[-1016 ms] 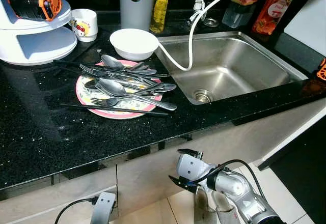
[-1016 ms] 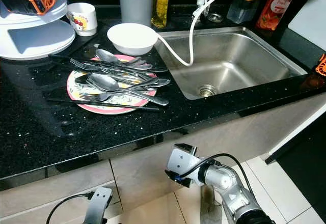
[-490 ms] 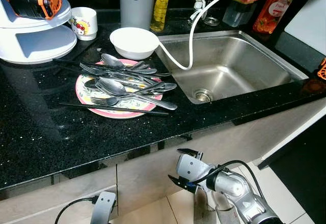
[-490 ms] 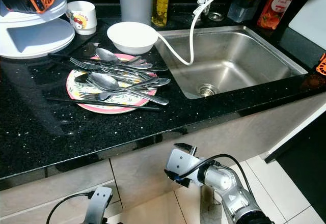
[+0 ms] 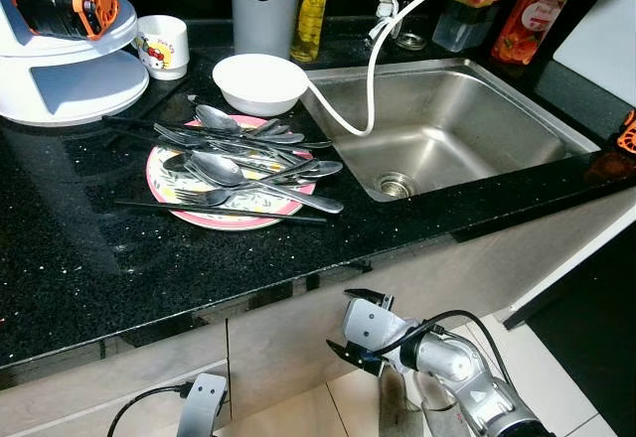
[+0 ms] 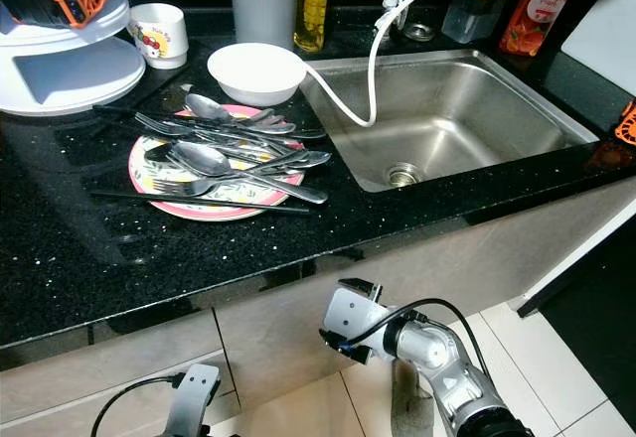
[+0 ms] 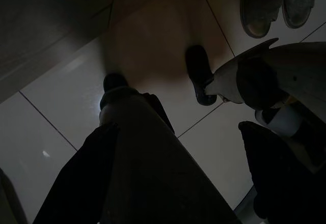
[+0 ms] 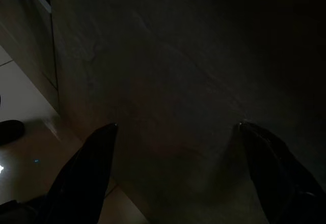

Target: Kitchen organization

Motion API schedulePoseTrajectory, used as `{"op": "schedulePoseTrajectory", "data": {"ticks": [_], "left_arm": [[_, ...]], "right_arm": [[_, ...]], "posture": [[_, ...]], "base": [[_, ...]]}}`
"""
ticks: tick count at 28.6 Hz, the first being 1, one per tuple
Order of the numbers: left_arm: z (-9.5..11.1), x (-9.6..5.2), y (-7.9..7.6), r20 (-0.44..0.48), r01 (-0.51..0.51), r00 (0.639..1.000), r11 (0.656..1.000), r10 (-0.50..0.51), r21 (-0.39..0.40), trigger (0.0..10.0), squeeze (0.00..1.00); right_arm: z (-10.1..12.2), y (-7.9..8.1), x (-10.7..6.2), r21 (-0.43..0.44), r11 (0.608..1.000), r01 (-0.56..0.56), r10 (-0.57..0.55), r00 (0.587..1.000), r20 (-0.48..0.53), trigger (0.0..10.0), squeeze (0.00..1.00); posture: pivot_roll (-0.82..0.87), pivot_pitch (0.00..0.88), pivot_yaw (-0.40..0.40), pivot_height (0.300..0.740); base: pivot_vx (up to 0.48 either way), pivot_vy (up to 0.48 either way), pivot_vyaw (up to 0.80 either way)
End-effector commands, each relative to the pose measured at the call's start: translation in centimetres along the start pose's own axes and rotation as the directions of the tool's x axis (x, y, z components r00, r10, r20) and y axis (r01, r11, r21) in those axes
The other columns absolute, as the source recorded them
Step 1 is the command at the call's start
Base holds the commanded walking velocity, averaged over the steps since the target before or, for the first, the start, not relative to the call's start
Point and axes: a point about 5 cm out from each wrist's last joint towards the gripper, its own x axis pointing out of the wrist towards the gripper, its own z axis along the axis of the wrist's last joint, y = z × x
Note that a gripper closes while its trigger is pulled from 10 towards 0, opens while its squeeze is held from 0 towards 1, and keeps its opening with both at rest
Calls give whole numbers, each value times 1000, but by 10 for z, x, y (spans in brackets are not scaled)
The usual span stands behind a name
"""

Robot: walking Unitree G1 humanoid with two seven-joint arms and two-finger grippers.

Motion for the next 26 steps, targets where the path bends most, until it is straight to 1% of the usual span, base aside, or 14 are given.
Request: {"op": "schedulePoseTrajectory", "data": {"ticks": [1,10,11,12,13,14,15,17,18,20,21,22,23,26], "left_arm": [[-15,-1,0,-62,5,998,1000,-5,-7,10000,0],[-19,-1,-2,-66,7,998,1000,-9,-19,10000,0],[-20,-1,-3,-66,8,998,1000,-10,-25,10000,0],[-20,-1,-3,-66,8,998,1000,-10,-25,10000,0],[-21,-1,-4,-66,9,998,1000,-11,-30,10000,0],[-22,-1,-5,-66,10,998,999,-12,-33,10000,0],[-22,-1,-5,-66,10,998,999,-12,-33,10000,0],[-22,0,-8,-64,15,998,999,-18,-36,10000,0],[-22,0,-8,-64,15,998,999,-18,-36,10000,0],[-21,1,-10,-61,18,998,999,-20,-39,10000,0],[-21,1,-10,-61,18,998,999,-21,-40,10000,0],[-21,1,-10,-60,19,998,999,-21,-40,10000,0],[-21,1,-10,-60,19,998,999,-21,-40,10000,0],[-21,1,-10,-61,18,998,999,-21,-37,10000,0]], "right_arm": [[0,-6,0,6,1000,25,-25,1000,-1,10000,0],[4,-4,-2,-49,997,67,-66,997,28,10000,0],[3,-6,-5,0,995,100,-100,994,44,10000,0],[3,-6,-5,0,995,100,-100,994,44,10000,0],[-1,-10,-8,96,986,137,-142,989,48,10000,0],[-8,-17,-13,213,960,184,-197,980,40,10000,0],[-8,-17,-13,213,960,184,-197,980,40,10000,0],[-30,-26,-25,348,908,233,-237,971,-32,10000,0],[-30,-26,-25,348,908,233,-237,971,-32,10000,0],[-64,-14,-43,475,845,247,-185,967,-173,10000,0],[-82,-5,-54,550,784,289,-173,952,-254,10000,0],[-95,3,-63,591,735,331,-166,934,-316,10000,0],[-95,3,-63,591,735,331,-166,934,-316,10000,0],[-125,34,-83,650,624,434,-86,865,-495,10000,0]], "posture": [[-63,56,-73,740],[-55,56,-95,740],[-54,56,-104,740],[-54,56,-104,740],[-50,53,-108,740],[-47,55,-108,740],[-47,55,-108,740],[-44,48,-115,740],[-44,48,-115,740],[-48,41,-125,740],[-47,43,-127,740],[-46,39,-131,740],[-46,39,-131,740],[-32,22,-130,740]], "base": [[0,0,0],[0,0,0],[0,0,0],[0,0,0],[0,0,0],[0,0,0],[0,0,0],[0,0,0],[0,0,0],[0,0,0],[0,0,0],[0,0,0],[0,0,0],[0,0,0]]}}
